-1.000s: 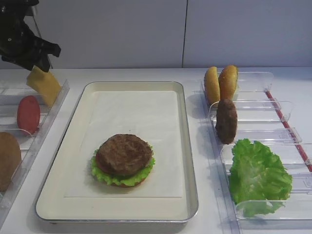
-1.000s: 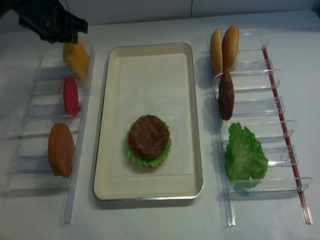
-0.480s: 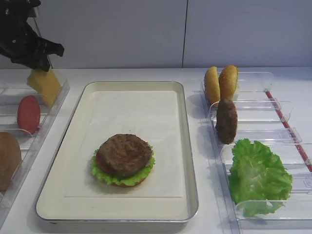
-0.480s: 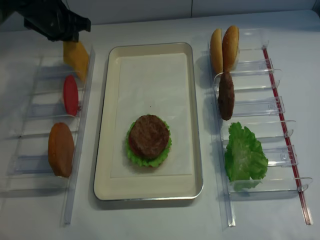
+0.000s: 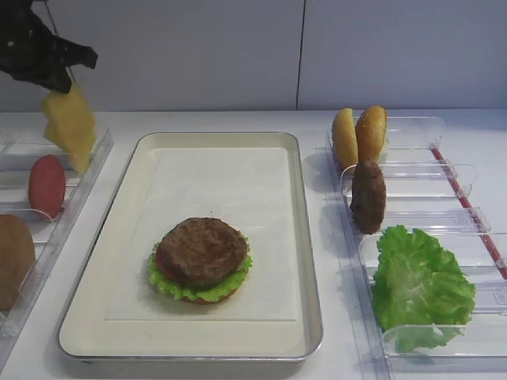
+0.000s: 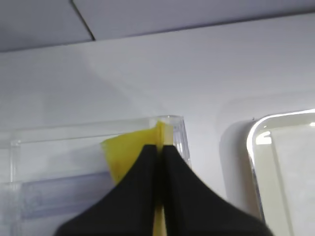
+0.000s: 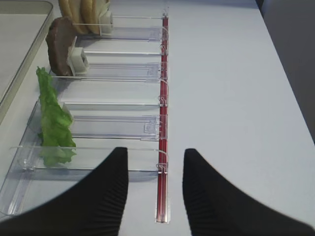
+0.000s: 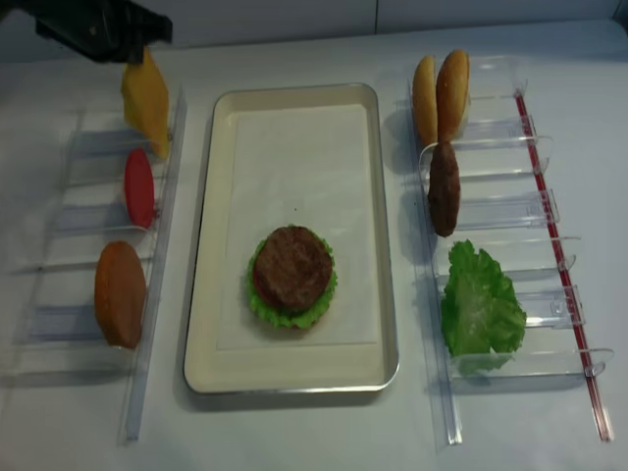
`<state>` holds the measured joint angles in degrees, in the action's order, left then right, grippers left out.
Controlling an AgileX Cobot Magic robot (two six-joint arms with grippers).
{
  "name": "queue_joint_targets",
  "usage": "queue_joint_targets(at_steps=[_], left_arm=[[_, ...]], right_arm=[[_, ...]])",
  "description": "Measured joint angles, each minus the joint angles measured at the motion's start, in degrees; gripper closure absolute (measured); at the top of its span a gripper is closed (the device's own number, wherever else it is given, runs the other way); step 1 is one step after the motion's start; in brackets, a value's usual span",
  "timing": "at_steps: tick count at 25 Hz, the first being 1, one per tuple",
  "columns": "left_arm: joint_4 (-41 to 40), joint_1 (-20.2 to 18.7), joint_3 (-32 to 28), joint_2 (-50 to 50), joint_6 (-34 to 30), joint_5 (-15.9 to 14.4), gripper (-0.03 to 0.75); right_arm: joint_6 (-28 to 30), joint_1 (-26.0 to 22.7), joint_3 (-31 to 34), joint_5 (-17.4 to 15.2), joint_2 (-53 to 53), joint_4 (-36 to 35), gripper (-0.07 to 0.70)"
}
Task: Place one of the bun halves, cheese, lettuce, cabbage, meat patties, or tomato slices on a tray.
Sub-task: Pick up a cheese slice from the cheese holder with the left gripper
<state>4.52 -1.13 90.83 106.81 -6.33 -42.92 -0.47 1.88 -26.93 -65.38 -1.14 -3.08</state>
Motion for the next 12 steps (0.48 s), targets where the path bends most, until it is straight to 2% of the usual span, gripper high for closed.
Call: queue_joint_targets(at_steps=[4,12], left_arm=[[0.3,0.0,0.0,-4.3,0.0,-0.2,0.715],[3.6,0.0,-1.2,-12.5,0.6,-5.1,0.715]], right_arm=[[0.0,0.0,0.0,0.0,0.0,0.0,0.330],[0.0,0.0,0.0,0.0,0.0,0.0,0.330]])
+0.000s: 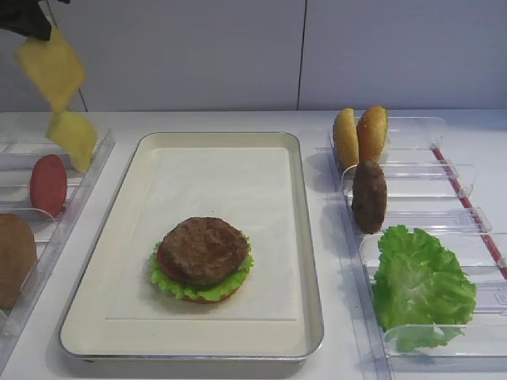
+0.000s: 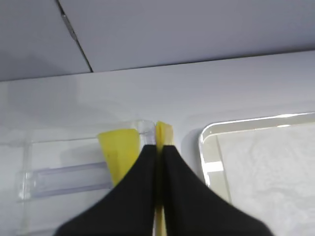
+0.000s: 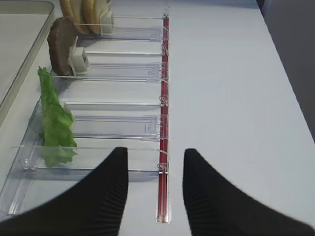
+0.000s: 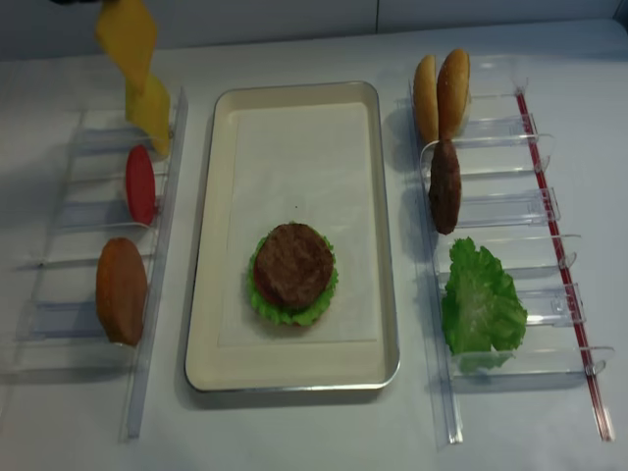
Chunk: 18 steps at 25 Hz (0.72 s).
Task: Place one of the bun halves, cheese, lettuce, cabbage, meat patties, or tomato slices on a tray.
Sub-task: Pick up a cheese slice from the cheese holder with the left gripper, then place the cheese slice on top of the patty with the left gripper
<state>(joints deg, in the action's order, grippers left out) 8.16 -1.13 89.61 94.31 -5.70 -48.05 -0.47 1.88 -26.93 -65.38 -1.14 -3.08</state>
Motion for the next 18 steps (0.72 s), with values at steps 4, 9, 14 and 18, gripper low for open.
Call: queue_joint_targets(at_steps=[4,9,14,18], left_arm=[[0.0,-1.4,-5.6,-4.8,1.5,-0.4,0.715],[0.2,-5.1,-14.7,-12.8,3.5,1.7,0.715],[0.8,-6.7,-22.3,-18.9,6.3,2.4,0.715],[3.8,-7.9,-29.2,-22.8,6.6,3.2,0.715]], right_arm=[[0.5,0.0,0.0,0.0,0.0,0.0,0.330],[0.5,0.0,0.0,0.0,0.0,0.0,0.330],[0.5,0.0,0.0,0.0,0.0,0.0,0.330],[0.5,0.0,0.0,0.0,0.0,0.0,0.330]])
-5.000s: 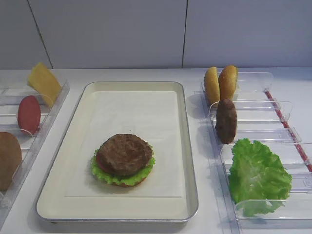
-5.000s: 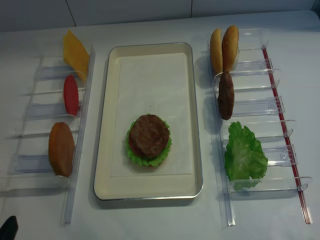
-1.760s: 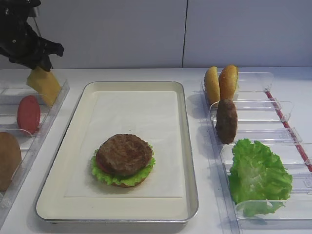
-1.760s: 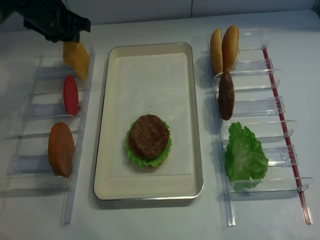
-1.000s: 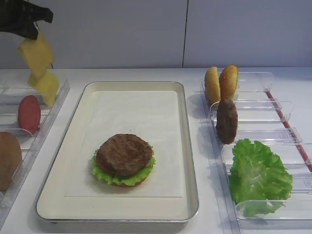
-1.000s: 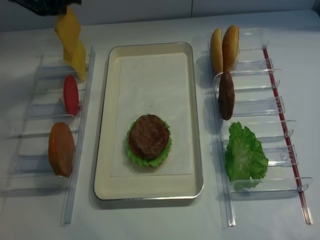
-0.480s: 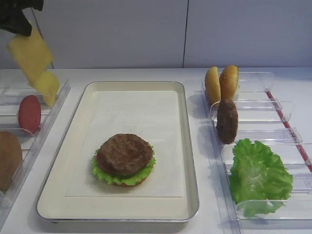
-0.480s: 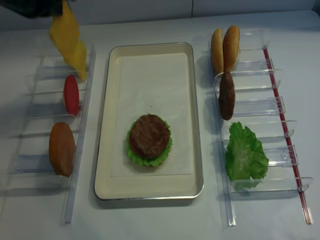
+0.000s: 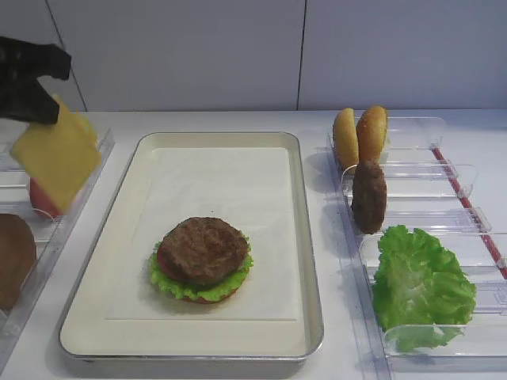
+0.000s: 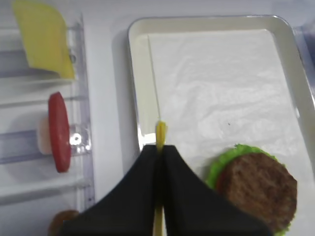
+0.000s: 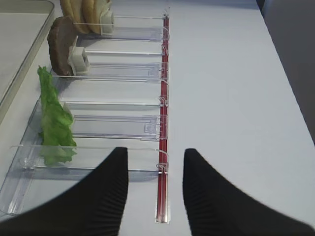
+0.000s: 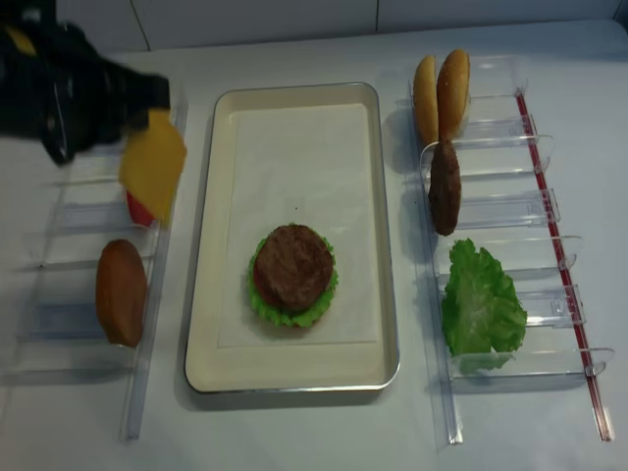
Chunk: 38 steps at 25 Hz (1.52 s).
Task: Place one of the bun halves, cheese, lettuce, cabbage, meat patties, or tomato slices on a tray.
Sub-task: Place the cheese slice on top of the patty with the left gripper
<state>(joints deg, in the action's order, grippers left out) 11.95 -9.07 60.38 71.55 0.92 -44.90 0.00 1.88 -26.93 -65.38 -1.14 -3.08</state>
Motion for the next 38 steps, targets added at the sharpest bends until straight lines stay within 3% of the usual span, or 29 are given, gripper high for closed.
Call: queue_joint_targets(at_steps=[6,17,22,26,30,35,38], left_arm=[[9.0,-3.2,-8.6,-4.0,0.0,6.1,0.715],[24.5,-12.7,-13.5,-4.2,-0.9,19.8,0.715],[33.2,-16.4,-13.6,-0.7,-3.0,22.2,0.715],[46.0,-19.4,-13.6,3.2,-11.3,24.7,0.715],[57.3,-20.0,-13.6,4.9,-20.1,26.1,0.715],[63.2,-20.1,-13.8,7.8,-23.9,25.7,0.715],[65.2,-20.1,-14.2,9.7,-26.3,23.9,0.715]], right_arm=[[0.0,0.0,0.0,0.0,0.0,0.0,0.330],[0.0,0.0,0.0,0.0,0.0,0.0,0.330],[0.0,0.0,0.0,0.0,0.0,0.0,0.330],[0.0,0.0,0.0,0.0,0.0,0.0,0.330],[0.0,0.0,0.0,0.0,0.0,0.0,0.330],[0.0,0.0,0.0,0.0,0.0,0.0,0.330],[0.0,0.0,0.0,0.0,0.0,0.0,0.330]])
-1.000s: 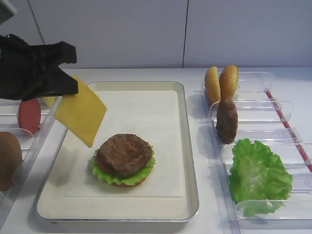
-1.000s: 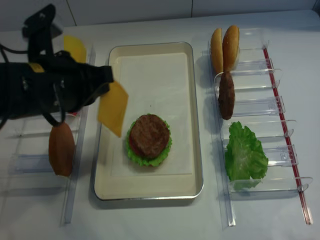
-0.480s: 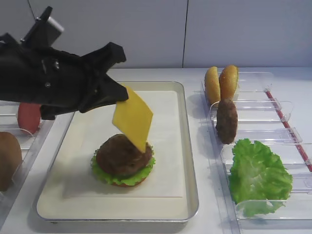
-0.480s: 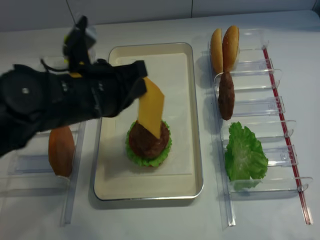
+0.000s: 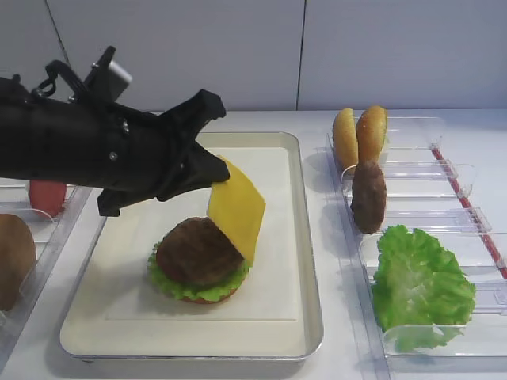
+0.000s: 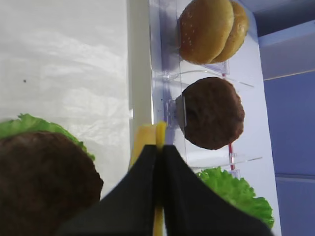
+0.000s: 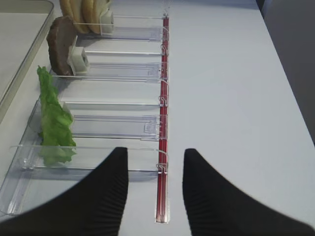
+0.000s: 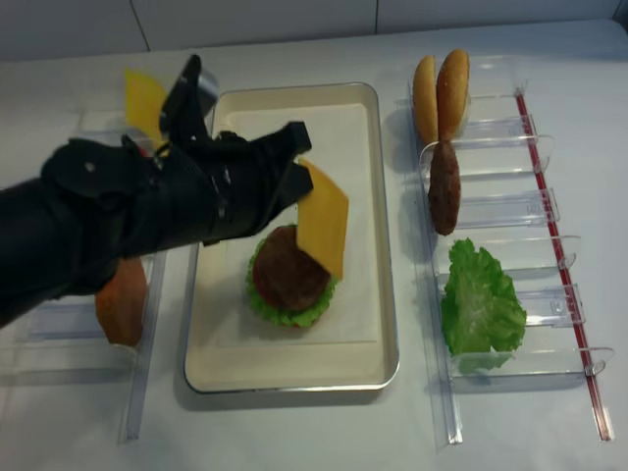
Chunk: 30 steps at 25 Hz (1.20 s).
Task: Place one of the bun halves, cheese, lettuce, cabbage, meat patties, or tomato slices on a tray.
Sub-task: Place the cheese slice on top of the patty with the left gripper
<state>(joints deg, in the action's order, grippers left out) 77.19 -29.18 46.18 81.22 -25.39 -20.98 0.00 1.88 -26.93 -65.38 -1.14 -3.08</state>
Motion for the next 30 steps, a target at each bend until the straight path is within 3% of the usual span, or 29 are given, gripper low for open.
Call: queue_joint_targets(at_steps=[9,20,30], left_arm=[[1.2,0.0,-1.7,1.1,-5.2,-0.1,0.715],[1.2,0.0,-6.0,1.1,-10.2,6.5,0.715],[1.2,1.4,-6.1,1.1,-15.5,7.2,0.715]], right_arm=[[0.0,0.0,0.0,0.0,0.0,0.0,0.330],[0.0,0.0,0.0,0.0,0.0,0.0,0.330],[0.0,0.0,0.0,0.0,0.0,0.0,0.330]])
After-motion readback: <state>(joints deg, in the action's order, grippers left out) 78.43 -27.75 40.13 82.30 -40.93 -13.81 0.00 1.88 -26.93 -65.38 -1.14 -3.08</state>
